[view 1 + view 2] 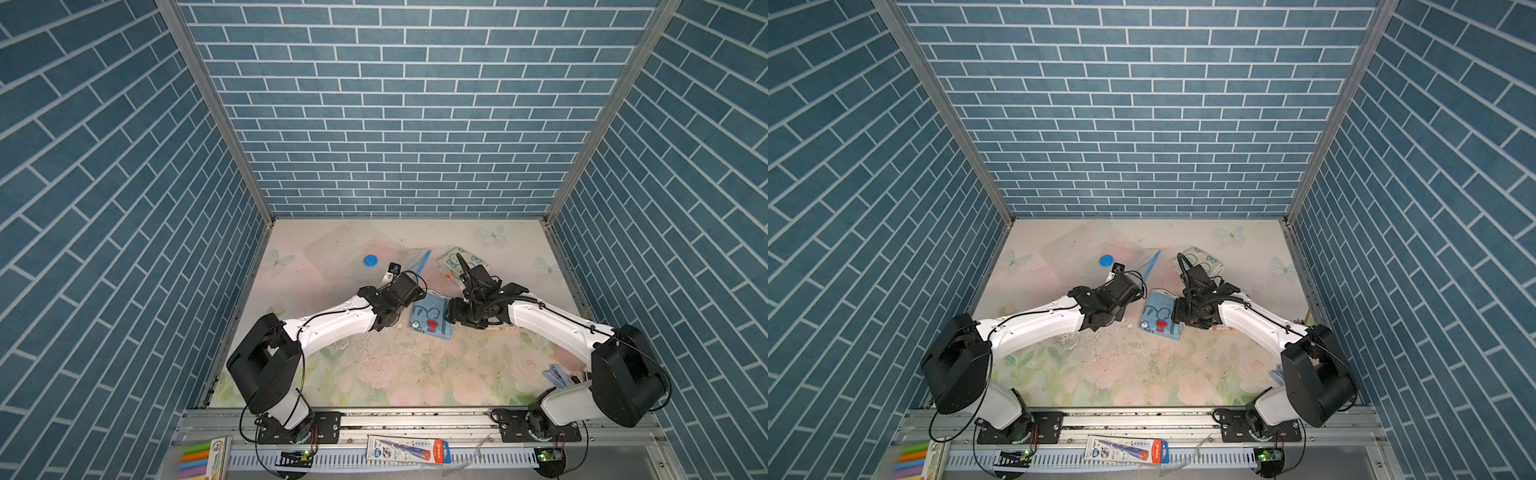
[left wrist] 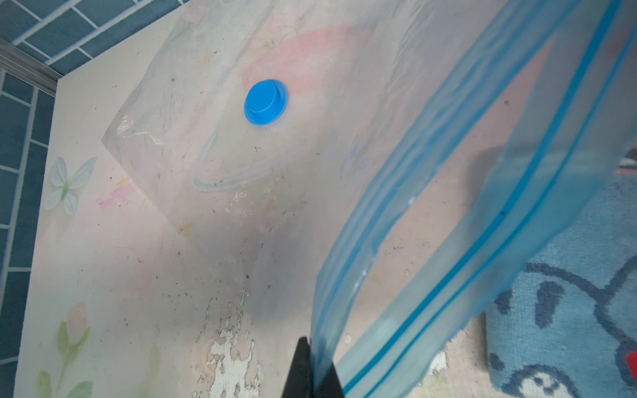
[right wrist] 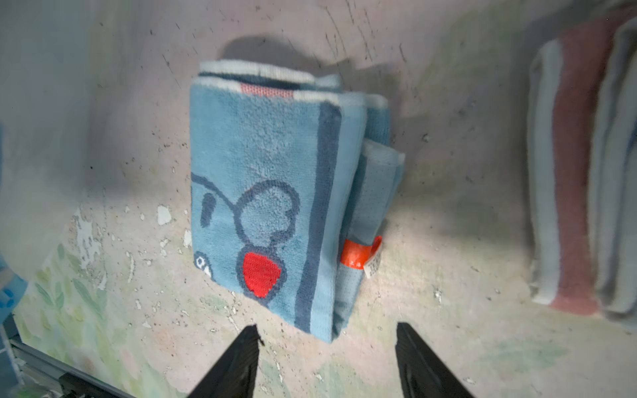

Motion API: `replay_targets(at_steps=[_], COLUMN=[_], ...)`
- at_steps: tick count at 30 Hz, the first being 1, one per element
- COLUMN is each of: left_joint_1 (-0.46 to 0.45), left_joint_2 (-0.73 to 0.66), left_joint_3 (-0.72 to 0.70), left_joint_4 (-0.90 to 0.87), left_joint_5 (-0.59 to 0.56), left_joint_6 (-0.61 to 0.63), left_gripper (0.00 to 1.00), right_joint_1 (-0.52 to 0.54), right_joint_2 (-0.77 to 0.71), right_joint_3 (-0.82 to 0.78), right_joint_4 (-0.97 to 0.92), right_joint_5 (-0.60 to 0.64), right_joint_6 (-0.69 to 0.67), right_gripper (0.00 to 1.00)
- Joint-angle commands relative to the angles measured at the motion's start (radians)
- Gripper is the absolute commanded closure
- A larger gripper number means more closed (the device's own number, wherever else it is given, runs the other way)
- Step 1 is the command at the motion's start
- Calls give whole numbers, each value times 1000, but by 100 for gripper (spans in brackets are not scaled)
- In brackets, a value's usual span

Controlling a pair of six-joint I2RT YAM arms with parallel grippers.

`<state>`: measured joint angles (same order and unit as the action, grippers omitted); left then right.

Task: Place the folded towel into the vacuum bag
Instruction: Open the vacuum bag at the center of the board, then pick up the towel from the center of the board.

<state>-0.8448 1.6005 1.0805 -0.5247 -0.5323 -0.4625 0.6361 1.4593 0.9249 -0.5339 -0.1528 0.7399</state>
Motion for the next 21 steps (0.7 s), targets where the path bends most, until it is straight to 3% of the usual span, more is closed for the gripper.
replay_targets(at_steps=[1, 13, 21], left_joint_1=[3, 3, 3], left_joint_2=[26, 27, 38], left_joint_3=[3, -21, -23], left_joint_4=[13, 41, 47], left_joint_5=[14, 13, 12], left_joint_6=[-17, -8, -12], left_gripper=[100, 100, 100], right_joint_1=[14, 14, 14], right_joint_2=[57, 211, 267], right_joint_3=[17, 70, 71], right_joint_4=[-40, 51, 80], right_joint_5=[36, 13, 2], right_joint_6=[54, 82, 96], right_gripper=[34, 34, 41])
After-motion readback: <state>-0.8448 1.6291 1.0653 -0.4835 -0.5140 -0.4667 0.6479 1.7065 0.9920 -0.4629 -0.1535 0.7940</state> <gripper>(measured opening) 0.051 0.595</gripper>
